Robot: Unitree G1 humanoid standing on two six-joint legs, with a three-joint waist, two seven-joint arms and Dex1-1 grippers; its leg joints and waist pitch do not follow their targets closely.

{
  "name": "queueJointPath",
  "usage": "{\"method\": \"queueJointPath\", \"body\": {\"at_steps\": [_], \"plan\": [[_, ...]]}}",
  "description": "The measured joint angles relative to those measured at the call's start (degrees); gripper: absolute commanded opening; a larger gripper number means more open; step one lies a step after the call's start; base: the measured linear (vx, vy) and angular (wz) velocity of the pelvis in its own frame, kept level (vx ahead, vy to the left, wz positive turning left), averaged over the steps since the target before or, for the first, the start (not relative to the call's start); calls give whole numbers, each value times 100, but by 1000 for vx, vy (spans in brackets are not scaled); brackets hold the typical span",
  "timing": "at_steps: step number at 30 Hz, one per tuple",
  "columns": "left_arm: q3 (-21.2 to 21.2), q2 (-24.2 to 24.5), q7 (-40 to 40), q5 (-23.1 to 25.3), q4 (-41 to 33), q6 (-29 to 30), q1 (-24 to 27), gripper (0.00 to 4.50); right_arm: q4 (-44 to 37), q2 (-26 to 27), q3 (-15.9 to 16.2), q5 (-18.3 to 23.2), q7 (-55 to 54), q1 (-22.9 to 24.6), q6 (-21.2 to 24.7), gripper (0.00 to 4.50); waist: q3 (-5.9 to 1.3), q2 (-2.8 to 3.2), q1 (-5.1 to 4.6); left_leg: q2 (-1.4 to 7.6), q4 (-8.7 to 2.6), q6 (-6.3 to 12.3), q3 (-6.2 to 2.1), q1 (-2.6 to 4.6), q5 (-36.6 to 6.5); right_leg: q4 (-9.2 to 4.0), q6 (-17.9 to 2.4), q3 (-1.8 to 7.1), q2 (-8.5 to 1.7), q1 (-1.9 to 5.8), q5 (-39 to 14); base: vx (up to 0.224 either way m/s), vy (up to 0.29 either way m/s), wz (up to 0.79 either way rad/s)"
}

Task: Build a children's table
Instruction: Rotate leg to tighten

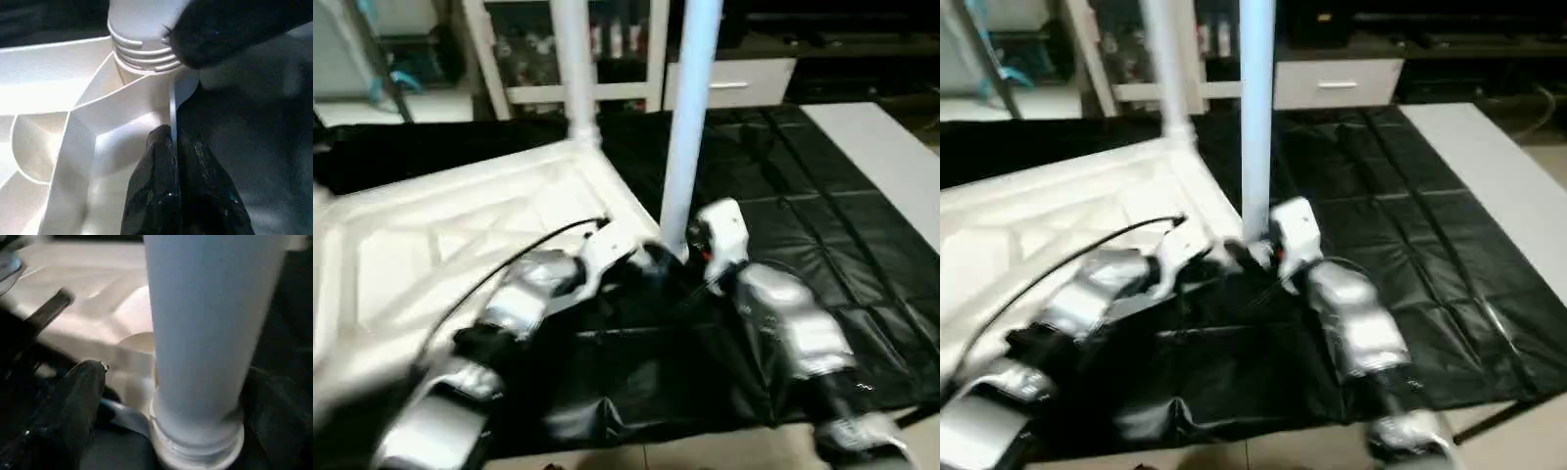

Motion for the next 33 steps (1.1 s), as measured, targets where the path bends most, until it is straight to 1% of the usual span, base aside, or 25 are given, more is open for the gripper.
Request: {"method": "queueJointPath", "body": {"at_steps": [2, 5, 6, 9, 12, 18, 19, 21, 23, 26, 28, 29, 30, 31, 33], "plan": [[-90, 171, -441, -100, -231, -24, 114, 0, -382, -497, 167, 60, 581, 164, 186, 446, 2, 3, 70, -2, 0, 2, 3, -7, -1, -13, -2, 1, -4, 3, -1, 0, 0, 0], [-168, 360, -855, -219, -473, -10, 248, 0, -773, -1013, 300, 147, 1199, 329, 364, 446, 3, 5, 100, -4, 2, 5, 6, -8, -4, -15, -3, 3, -6, 6, -1, 0, 0, 0], [-252, 479, -1077, -256, -661, 39, 305, 0, -1009, -1302, 416, 203, 1492, 437, 459, 446, 4, 3, 118, -3, 1, 5, 6, -7, -4, -16, -3, 3, -6, 6, -1, 0, 0, 0], [-355, 666, -1525, -352, -920, 174, 401, 0, -1147, -1537, 480, 221, 1832, 490, 631, 446, 5, 3, 87, -2, 1, 4, 7, -3, -3, -12, -3, 3, -6, 6, -1, 0, 0, 0], [-391, 690, -1677, -380, -1057, 225, 476, 0, -1188, -1528, 572, 214, 1929, 487, 671, 446, 6, 5, 88, -2, 1, 2, 6, -2, -2, -9, -3, 3, -6, 5, -1, 0, 0, 0], [-398, 683, -1675, -375, -1075, 237, 477, 0, -1016, -1315, 646, 158, 1804, 361, 658, 446, 7, 3, 98, -3, 6, 2, 7, -4, -2, -5, -4, 4, -8, 5, -1, 0, 0, 0], [-404, 692, -1675, -375, -1094, 250, 477, 0, -1000, -1318, 662, 153, 1802, 361, 658, 430, 7, 3, 98, -3, 5, 2, 7, -4, -2, -5, -4, 4, -7, 5, -1, 0, 0, 0], [-409, 699, -1674, -375, -1115, 288, 479, 0, -994, -1319, 686, 125, 1805, 361, 658, 430, 7, 3, 98, -3, 5, 2, 7, -4, -2, -3, -4, 4, -7, 4, -1, 0, 0, 0], [-409, 699, -1667, -373, -1133, 326, 479, 0, -994, -1319, 690, 104, 1813, 360, 658, 401, 8, 2, 97, -2, 6, 2, 7, -4, -1, -1, -4, 4, -7, 4, -1, 0, 0, 0], [-410, 713, -1664, -372, -1166, 349, 493, 0, -983, -1323, 710, 83, 1831, 360, 645, 381, 9, 1, 91, -2, 7, 2, 7, -4, -1, -1, -4, 4, -7, 4, -1, 0, 0, 0], [-410, 717, -1664, -373, -1173, 351, 496, 0, -958, -1330, 733, 73, 1833, 360, 631, 360, 8, 1, 91, -2, 7, 2, 7, -4, -2, -1, -4, 4, -7, 4, -1, 0, 0, 0], [-411, 719, -1664, -373, -1178, 353, 497, 0, -947, -1332, 743, 62, 1834, 360, 621, 360, 8, 1, 90, -2, 7, 2, 7, -4, -2, 0, -4, 4, -7, 3, -1, 0, 0, 0], [-411, 723, -1663, -373, -1184, 358, 500, 0, -944, -1331, 751, 34, 1834, 360, 599, 344, 8, 1, 90, -2, 7, 2, 7, -4, -1, 1, -4, 4, -7, 3, -1, 0, 0, 0], [-411, 727, -1660, -373, -1190, 363, 503, 0, -943, -1331, 754, 20, 1834, 360, 591, 338, 8, 1, 88, -2, 7, 2, 7, -3, -1, 2, -4, 4, -7, 3, -1, 0, 0, 0], [-414, 737, -1650, -370, -1215, 377, 511, 0, -943, -1327, 766, -3, 1853, 360, 583, 313, 8, 1, 84, -2, 8, 2, 7, -3, -1, 3, -4, 4, -7, 3, -1, 0, 0, 0]]}}
